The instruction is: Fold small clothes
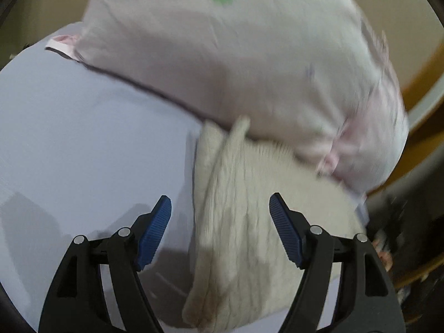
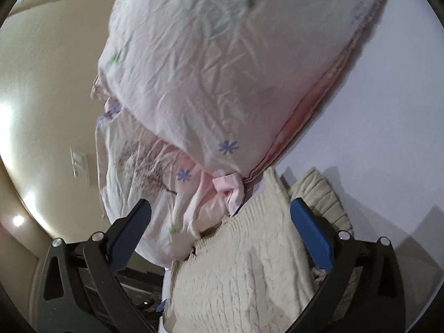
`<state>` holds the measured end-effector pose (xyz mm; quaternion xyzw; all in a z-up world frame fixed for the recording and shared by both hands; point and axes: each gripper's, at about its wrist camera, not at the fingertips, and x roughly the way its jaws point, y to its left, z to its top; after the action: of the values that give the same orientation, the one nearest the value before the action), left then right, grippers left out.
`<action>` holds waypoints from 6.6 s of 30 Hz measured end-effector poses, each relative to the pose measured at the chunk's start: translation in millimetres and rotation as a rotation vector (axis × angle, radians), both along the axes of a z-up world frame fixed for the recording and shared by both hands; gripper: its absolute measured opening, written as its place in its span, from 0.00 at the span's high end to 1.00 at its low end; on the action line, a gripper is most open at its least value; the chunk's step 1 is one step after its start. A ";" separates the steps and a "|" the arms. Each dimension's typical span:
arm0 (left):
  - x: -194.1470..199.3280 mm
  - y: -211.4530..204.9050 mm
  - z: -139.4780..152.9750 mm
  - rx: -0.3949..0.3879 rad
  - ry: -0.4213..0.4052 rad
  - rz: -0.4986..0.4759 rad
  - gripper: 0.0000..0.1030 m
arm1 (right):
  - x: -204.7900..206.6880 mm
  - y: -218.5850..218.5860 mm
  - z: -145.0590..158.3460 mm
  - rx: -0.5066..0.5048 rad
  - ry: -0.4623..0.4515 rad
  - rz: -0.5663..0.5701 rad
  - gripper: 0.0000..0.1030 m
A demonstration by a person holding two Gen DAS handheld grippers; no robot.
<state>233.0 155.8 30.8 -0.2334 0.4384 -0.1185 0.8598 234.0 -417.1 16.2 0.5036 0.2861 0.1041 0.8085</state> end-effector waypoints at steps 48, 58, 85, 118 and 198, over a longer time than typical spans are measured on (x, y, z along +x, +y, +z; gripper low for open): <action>46.8 -222.3 3.7 -0.187 0.084 -0.236 0.16 | 11.7 -1.8 -11.6 -0.317 0.354 0.284 0.02; 37.4 -264.7 -3.7 -0.094 0.077 -0.318 0.34 | 13.4 14.1 -16.2 -0.322 0.321 0.324 0.52; -81.8 -194.7 25.5 0.339 -0.333 -0.380 0.36 | -70.5 112.1 16.5 -0.524 0.172 0.398 0.89; -131.4 -176.8 -23.0 0.543 -0.072 -0.180 0.01 | -156.3 190.0 0.4 -1.023 0.344 0.346 0.02; -132.8 -173.5 -25.3 0.535 -0.069 -0.179 0.01 | -156.5 191.5 -0.4 -1.028 0.352 0.330 0.02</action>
<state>100.2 -17.7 5.6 0.0456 0.4435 -0.0820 0.8913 77.5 -225.5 15.8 0.0035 0.5055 -0.0092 0.8628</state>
